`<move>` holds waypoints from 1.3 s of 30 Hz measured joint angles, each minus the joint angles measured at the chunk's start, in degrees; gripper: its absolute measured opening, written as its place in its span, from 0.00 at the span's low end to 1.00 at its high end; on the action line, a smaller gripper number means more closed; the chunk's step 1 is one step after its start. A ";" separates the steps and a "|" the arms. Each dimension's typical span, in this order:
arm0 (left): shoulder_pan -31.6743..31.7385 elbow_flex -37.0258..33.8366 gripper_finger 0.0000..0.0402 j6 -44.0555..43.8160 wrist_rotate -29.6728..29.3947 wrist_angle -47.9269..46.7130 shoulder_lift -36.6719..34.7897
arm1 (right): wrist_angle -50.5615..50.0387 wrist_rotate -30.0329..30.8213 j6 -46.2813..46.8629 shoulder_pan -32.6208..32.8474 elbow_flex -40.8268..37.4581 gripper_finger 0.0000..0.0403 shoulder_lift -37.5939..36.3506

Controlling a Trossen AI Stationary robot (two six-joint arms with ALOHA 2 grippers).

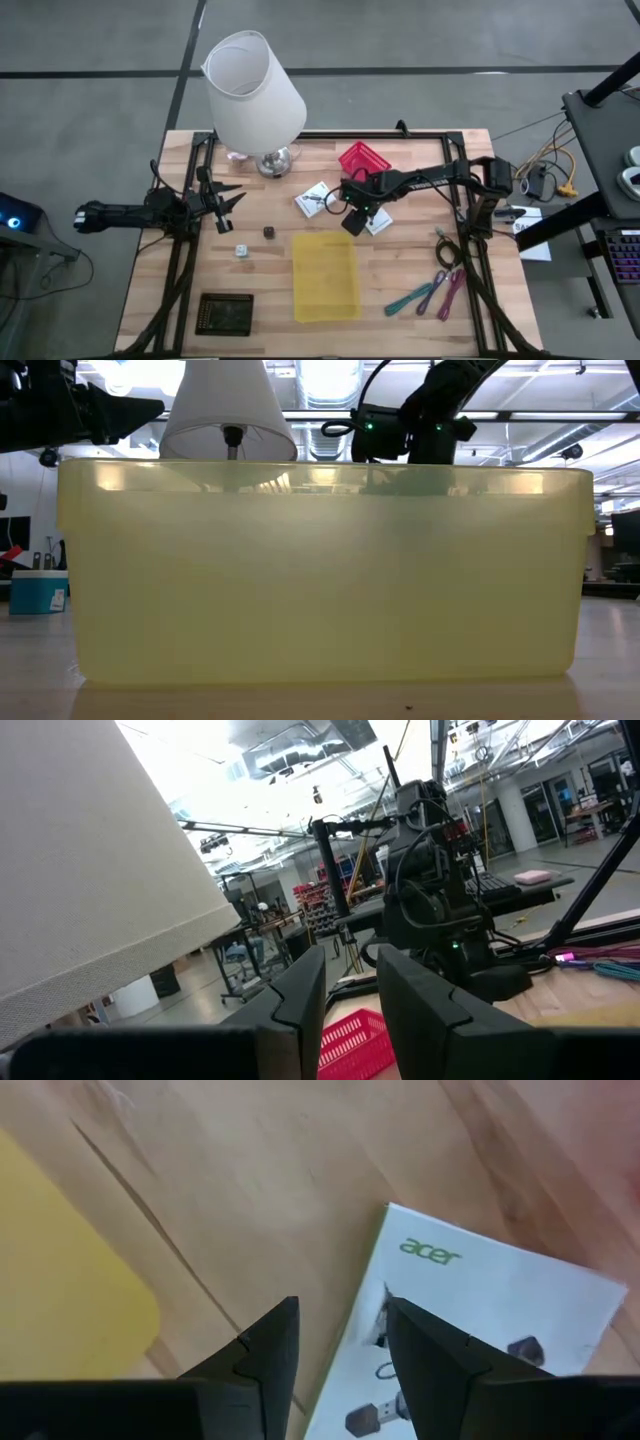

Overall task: Pick and place items into bin
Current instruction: Put the right card reader box into the black bin

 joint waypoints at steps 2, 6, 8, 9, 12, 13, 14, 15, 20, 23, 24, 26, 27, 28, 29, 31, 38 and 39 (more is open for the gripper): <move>0.00 0.00 0.20 0.00 0.00 0.00 -0.01 | 0.06 -0.02 0.00 0.00 -0.37 0.35 0.00; 0.00 0.00 0.20 0.00 0.00 0.00 -0.01 | 0.90 -0.02 0.01 -0.02 -1.47 0.35 0.00; 0.00 0.00 0.20 0.00 0.00 0.00 -0.01 | 1.51 -0.03 0.01 -0.02 -1.93 0.35 0.00; 0.00 0.00 0.20 0.00 0.00 0.00 -0.01 | 1.77 -0.04 0.02 -0.02 -2.23 0.35 0.00; 0.00 0.00 0.20 0.00 0.00 0.00 -0.01 | 3.33 -0.15 0.02 -0.02 -3.10 0.35 0.00; 0.00 0.00 0.20 0.00 0.00 0.00 -0.01 | 3.48 -0.15 0.00 -0.02 -3.29 0.35 0.00; 0.00 0.00 0.20 0.00 0.00 0.00 -0.01 | 3.64 -0.13 0.00 -0.02 -3.48 0.35 0.00; 0.00 0.00 0.20 0.00 0.00 0.00 -0.01 | 4.08 -0.15 0.02 -0.02 -3.68 0.35 0.00; 0.00 0.00 0.20 0.00 0.00 0.02 -0.01 | 4.54 -0.13 0.00 -0.02 -4.07 0.35 -0.04; 0.00 0.00 0.20 0.00 0.00 0.02 -0.01 | 4.52 -0.13 -0.04 -0.02 -4.07 0.34 -0.04; 0.00 0.00 0.20 0.00 0.00 0.00 -0.01 | 4.50 -0.13 -0.11 -0.02 -4.07 0.33 -0.04; 0.00 0.00 0.20 0.00 0.00 0.01 -0.01 | 4.45 -0.19 -0.24 -0.02 -4.09 0.32 -0.04; 0.00 0.00 0.20 0.00 0.00 0.00 -0.01 | 4.44 -0.31 -0.40 -0.02 -4.09 0.31 -0.04; 0.00 0.00 0.20 0.00 0.00 0.00 -0.01 | 4.43 -0.67 -0.81 -0.04 -4.09 0.30 -0.04; 0.00 0.00 0.20 0.00 0.00 0.00 -0.01 | 4.41 -1.16 -1.22 -0.05 -4.09 0.30 -0.04; 0.00 0.00 0.20 0.00 0.00 0.00 -0.01 | 4.38 -1.44 -1.93 -0.04 -4.11 0.28 -0.04; 0.00 0.00 0.20 0.00 0.00 0.00 -0.01 | 4.26 -1.58 -2.45 -0.04 -4.14 0.20 -0.04; 0.00 0.00 0.20 0.00 0.00 0.00 -0.01 | 4.24 -1.66 -2.79 -0.03 -4.14 0.19 -0.04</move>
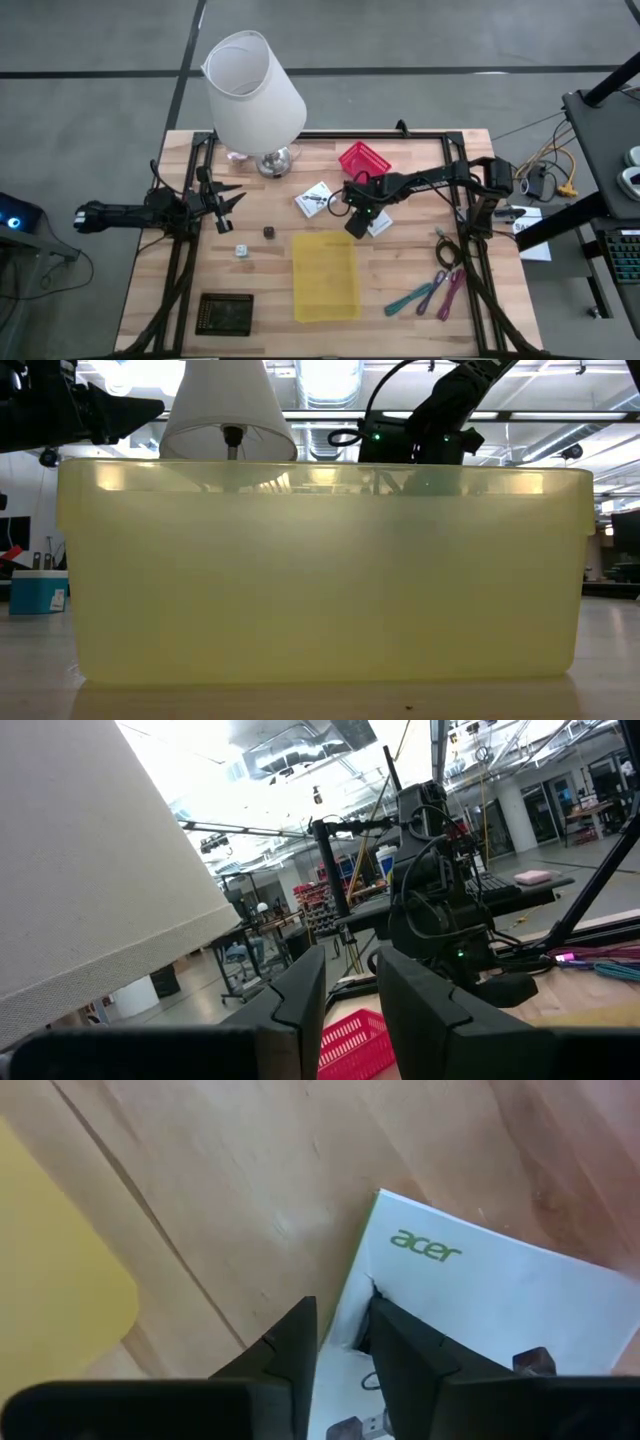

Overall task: Pick and place items into bin
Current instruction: Put the right card reader box into the black bin

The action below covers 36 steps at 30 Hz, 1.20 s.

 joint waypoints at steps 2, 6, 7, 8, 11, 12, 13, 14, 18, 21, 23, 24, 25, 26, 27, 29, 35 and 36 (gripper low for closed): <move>0.00 0.00 0.20 0.00 0.00 0.00 0.00 | 0.01 -0.26 -0.43 0.01 0.00 0.16 0.00; 0.00 0.00 0.20 0.00 0.00 0.00 0.00 | 0.00 -0.47 -0.97 0.01 -0.09 0.09 0.00; 0.00 0.00 0.20 0.00 0.00 0.00 0.00 | 0.00 -0.61 -1.14 0.01 -0.09 0.08 0.00; 0.00 0.00 0.20 0.00 0.00 0.00 0.00 | 0.00 -1.03 -1.28 0.01 -0.09 0.07 0.00; 0.00 0.00 0.20 0.00 0.00 0.00 0.00 | 0.00 -1.94 -1.84 -0.02 -0.11 0.04 0.00; 0.00 0.00 0.20 0.00 0.00 0.00 0.00 | -0.02 -1.95 -1.95 0.00 -0.10 0.03 0.00; 0.00 0.00 0.20 0.00 0.00 0.00 0.00 | -0.03 -1.96 -1.95 0.01 -0.11 0.03 0.00; 0.00 0.00 0.20 0.00 0.00 0.00 0.00 | -0.05 -1.99 -1.92 0.01 -0.11 0.03 0.00; 0.00 0.00 0.20 0.00 0.00 0.00 0.00 | -0.34 -3.01 -1.89 -0.02 -0.11 0.02 0.00; 0.00 0.00 0.20 0.00 0.00 -0.02 0.00 | -0.39 -3.19 -1.81 0.01 -0.11 0.02 -0.02; 0.00 0.00 0.20 0.00 0.00 -0.02 0.00 | -0.42 -3.23 -1.73 0.01 -0.08 0.02 -0.03; 0.00 0.00 0.20 0.00 0.00 -0.02 0.00 | -0.51 -3.25 -1.72 0.01 -0.01 0.02 -0.11; 0.00 0.00 0.20 0.00 0.00 -0.02 0.00 | -0.65 -3.25 -1.71 0.01 0.12 0.02 -0.11; 0.00 0.00 0.20 0.00 0.00 -0.02 0.00 | -0.76 -3.25 -1.71 0.03 0.30 0.02 -0.11; 0.00 0.00 0.20 0.00 0.00 -0.02 0.00 | -0.79 -3.27 -1.71 0.03 0.56 0.02 -0.11; 0.00 0.00 0.20 0.00 0.00 -0.02 0.00 | -0.75 -3.27 -1.70 0.03 1.12 0.02 -0.11; 0.00 0.00 0.20 0.00 0.00 -0.04 0.00 | -3.95 -3.25 -1.69 0.03 3.69 0.02 -0.11; 0.00 0.00 0.20 0.00 0.00 -0.02 0.00 | -4.12 -3.25 -1.69 0.03 3.97 0.02 -0.11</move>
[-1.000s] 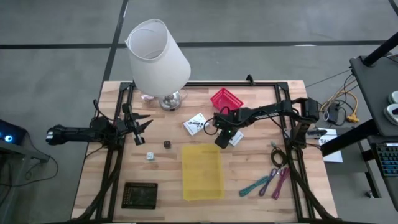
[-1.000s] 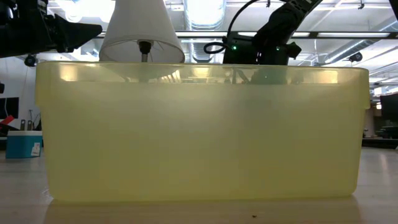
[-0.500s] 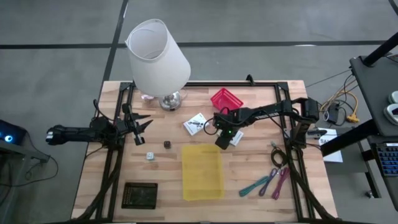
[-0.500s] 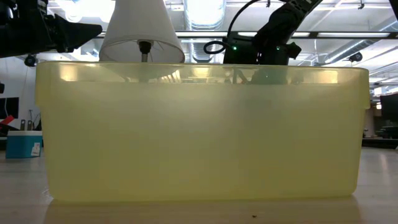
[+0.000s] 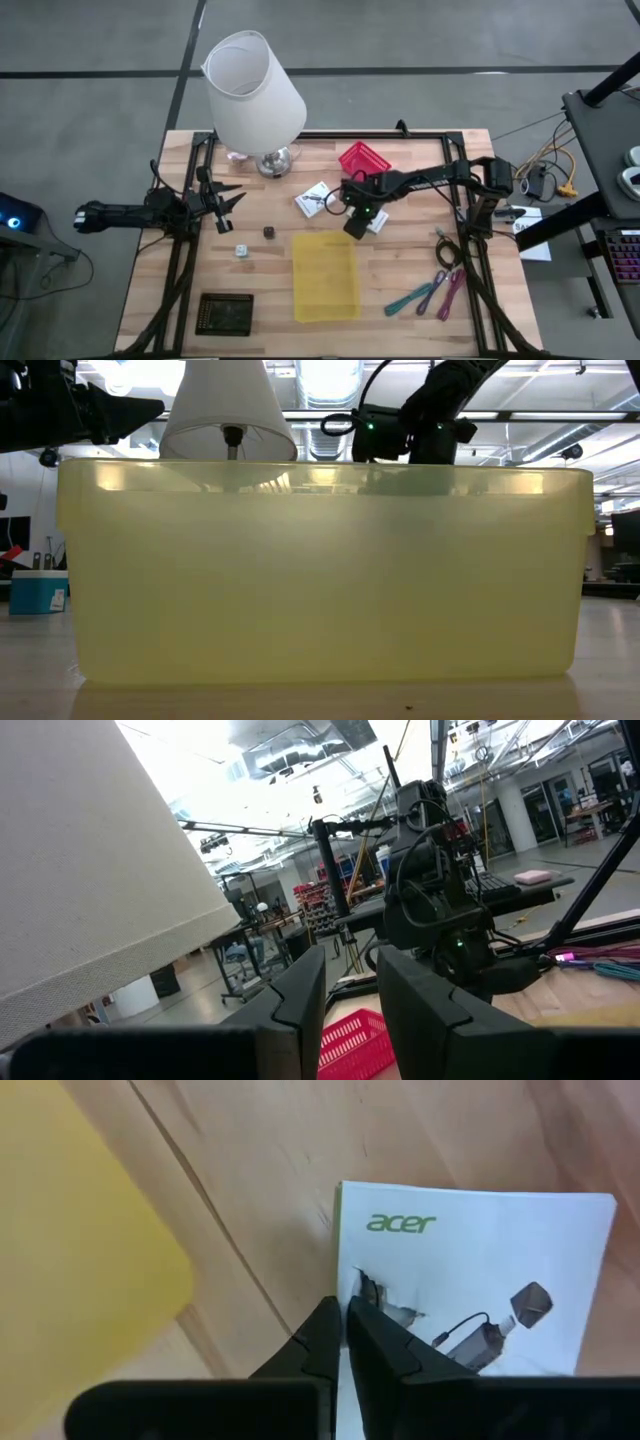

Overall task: Pick and place items into bin
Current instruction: Put the right card reader box into the black bin

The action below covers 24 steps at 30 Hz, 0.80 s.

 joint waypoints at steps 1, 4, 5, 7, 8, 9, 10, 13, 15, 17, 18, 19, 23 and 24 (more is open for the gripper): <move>0.00 0.00 0.20 0.00 0.00 -0.02 0.00 | -0.29 0.00 -0.02 0.00 0.32 0.02 -0.01; 0.00 0.00 0.20 0.00 0.00 -0.02 0.00 | -0.89 0.16 -0.02 0.00 1.17 0.02 -0.02; 0.00 0.00 0.20 0.00 0.00 -0.02 0.00 | -1.18 0.28 -0.02 0.00 1.37 0.02 -0.02; 0.00 0.00 0.20 0.00 0.00 -0.02 0.00 | -1.69 0.40 -0.02 0.00 1.80 0.02 -0.02; 0.00 0.00 0.20 0.00 0.00 -0.02 0.00 | -2.07 0.42 -0.02 0.00 2.11 0.02 -0.02; 0.00 0.00 0.20 0.00 0.00 -0.02 0.00 | -2.58 0.43 -0.02 0.00 2.42 0.02 -0.02; 0.00 0.00 0.20 0.00 0.00 -0.02 0.00 | -2.79 0.44 -0.02 0.00 2.56 0.02 -0.04; 0.00 0.00 0.20 0.00 0.00 -0.02 0.00 | -3.08 0.44 -0.02 0.00 2.72 0.02 -0.04; 0.00 0.00 0.20 0.00 0.00 -0.02 0.00 | -4.28 0.48 -0.02 0.00 3.19 0.02 -0.04; 0.00 0.00 0.20 0.00 0.00 -0.02 0.00 | -4.59 0.51 -0.02 0.01 3.42 0.02 -0.07; 0.00 0.00 0.20 0.00 0.00 -0.02 0.00 | -4.85 0.54 -0.02 0.07 3.54 0.02 -0.07; 0.00 0.00 0.20 0.00 0.00 -0.02 0.00 | -5.19 0.66 -0.02 0.10 3.65 0.02 -0.07; 0.00 0.00 0.20 0.00 0.00 -0.02 0.00 | -5.87 0.71 -0.02 0.45 4.32 0.02 -0.30; 0.00 0.00 0.20 0.00 0.00 -0.02 0.00 | -5.97 0.84 -0.02 0.53 4.44 0.02 -0.34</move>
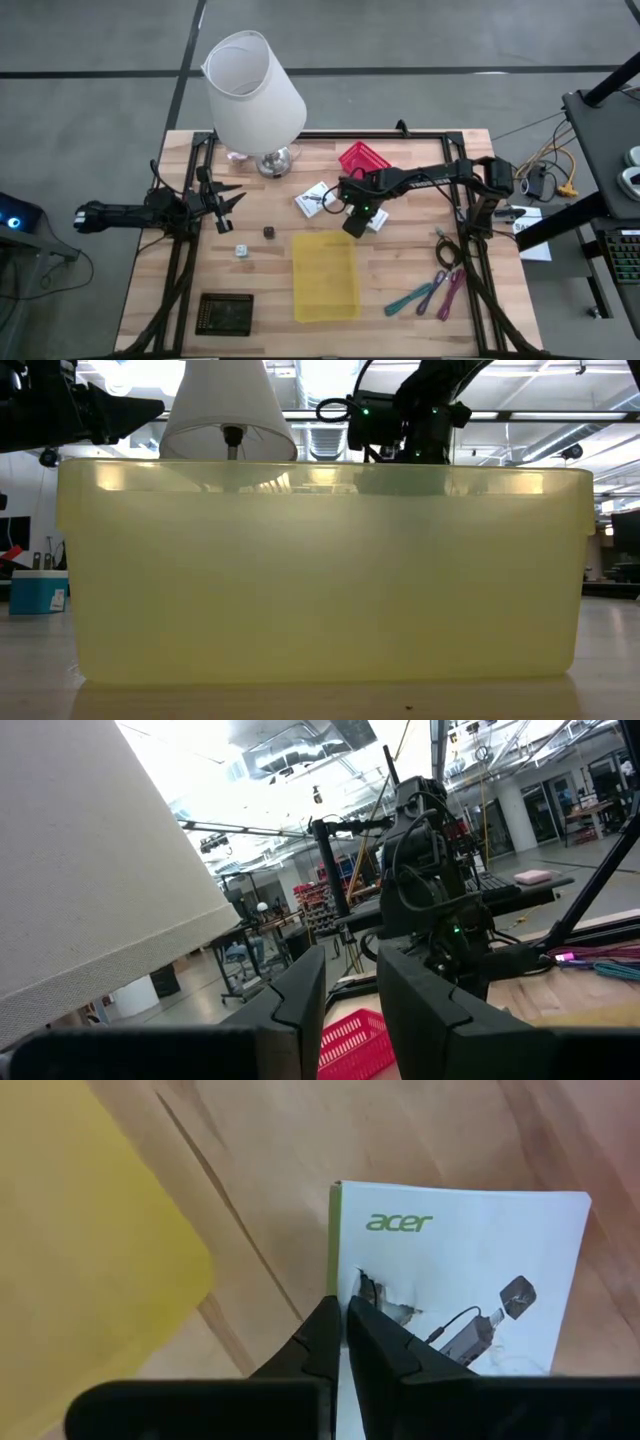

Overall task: Pick and place items into bin
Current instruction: Put the right card reader box into the black bin

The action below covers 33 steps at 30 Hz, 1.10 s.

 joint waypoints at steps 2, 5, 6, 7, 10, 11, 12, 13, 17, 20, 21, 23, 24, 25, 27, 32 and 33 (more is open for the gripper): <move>0.00 0.00 0.20 0.00 0.00 0.00 0.00 | -0.41 0.68 0.00 0.21 0.34 0.02 -0.05; 0.00 0.00 0.20 0.00 0.00 0.00 0.00 | -1.38 1.63 -0.02 0.38 1.00 0.02 -0.10; 0.00 0.00 0.20 0.00 0.00 0.01 0.00 | -1.38 1.98 -0.02 0.43 1.15 0.02 -0.10; 0.00 0.00 0.20 0.00 0.00 0.00 0.00 | -1.53 2.19 -0.01 0.50 1.32 0.02 -0.10; 0.00 0.00 0.20 0.00 0.00 0.01 0.00 | -2.94 2.78 0.00 0.74 2.22 0.02 -0.10; 0.00 0.00 0.20 0.00 0.00 0.02 0.00 | -3.08 2.90 0.02 0.83 2.60 0.02 -0.10; 0.00 0.00 0.20 0.00 0.00 0.02 0.00 | -3.34 2.89 0.00 0.96 3.04 0.02 -0.10; 0.00 0.00 0.20 0.00 0.00 0.02 0.00 | -3.76 2.92 0.04 1.06 3.49 0.02 -0.10; 0.00 0.00 0.20 0.00 0.00 0.02 0.00 | -4.44 3.15 0.29 1.55 5.42 0.02 -0.10; 0.00 0.00 0.20 0.00 0.00 0.02 0.00 | -6.56 4.38 0.44 1.86 7.15 0.02 -0.10; 0.00 0.00 0.20 0.00 0.00 0.02 0.00 | -7.06 4.52 0.44 1.98 7.68 0.02 -0.10; 0.00 0.00 0.20 0.00 0.00 0.02 0.00 | -7.99 5.08 0.46 2.19 8.44 0.02 -0.10; 0.00 0.00 0.20 0.00 0.00 0.02 0.00 | -8.63 5.78 0.43 2.37 8.81 0.02 -0.10; 0.00 0.00 0.20 0.00 0.00 0.02 0.00 | -9.16 6.21 0.42 2.48 9.14 0.02 -0.10; 0.00 0.00 0.20 0.00 0.00 0.02 0.00 | -9.59 6.47 0.39 2.69 9.67 0.02 -0.10; 0.00 0.00 0.20 0.00 0.00 0.02 0.00 | -10.46 7.38 0.44 2.75 10.56 0.02 -0.10; 0.00 0.00 0.20 0.00 0.00 0.02 0.00 | -10.50 7.38 0.44 2.73 10.71 0.02 -0.10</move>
